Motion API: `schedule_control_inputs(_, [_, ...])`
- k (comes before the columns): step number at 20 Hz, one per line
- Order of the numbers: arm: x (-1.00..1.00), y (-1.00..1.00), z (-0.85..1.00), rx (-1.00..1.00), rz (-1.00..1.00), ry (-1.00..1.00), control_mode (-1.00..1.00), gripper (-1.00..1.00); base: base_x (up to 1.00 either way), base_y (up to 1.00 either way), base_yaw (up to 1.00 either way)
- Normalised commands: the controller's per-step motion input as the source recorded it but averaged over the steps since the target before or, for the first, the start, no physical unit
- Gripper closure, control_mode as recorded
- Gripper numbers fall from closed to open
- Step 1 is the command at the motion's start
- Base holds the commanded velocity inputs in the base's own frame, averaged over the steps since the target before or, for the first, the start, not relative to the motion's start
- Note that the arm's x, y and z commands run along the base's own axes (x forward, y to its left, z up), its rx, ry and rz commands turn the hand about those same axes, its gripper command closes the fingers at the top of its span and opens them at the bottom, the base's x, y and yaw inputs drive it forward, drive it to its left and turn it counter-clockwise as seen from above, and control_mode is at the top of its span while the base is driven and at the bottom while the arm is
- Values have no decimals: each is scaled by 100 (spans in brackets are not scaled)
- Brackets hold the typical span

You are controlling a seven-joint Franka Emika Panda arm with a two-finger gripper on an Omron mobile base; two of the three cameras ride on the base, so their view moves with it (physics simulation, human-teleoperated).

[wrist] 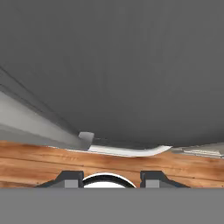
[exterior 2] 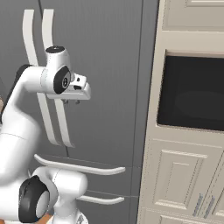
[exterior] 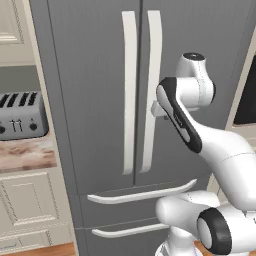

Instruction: Take the donuts from the fridge and place them on the empty tray on the dining counter.

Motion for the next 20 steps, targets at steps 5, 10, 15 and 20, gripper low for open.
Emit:
schedule_control_inputs(5, [-68,5,5,-3,-1,-20,-100,-100,0,0,0])
schedule_control_inputs(10, [-74,0,14,-2,-4,-25,-100,-100,0,0,0])
schedule_control_inputs(15, [-60,0,28,1,-1,-9,-100,-100,0,0,0])
schedule_control_inputs(20, [-73,0,46,11,0,-4,-100,-100,0,0,0])
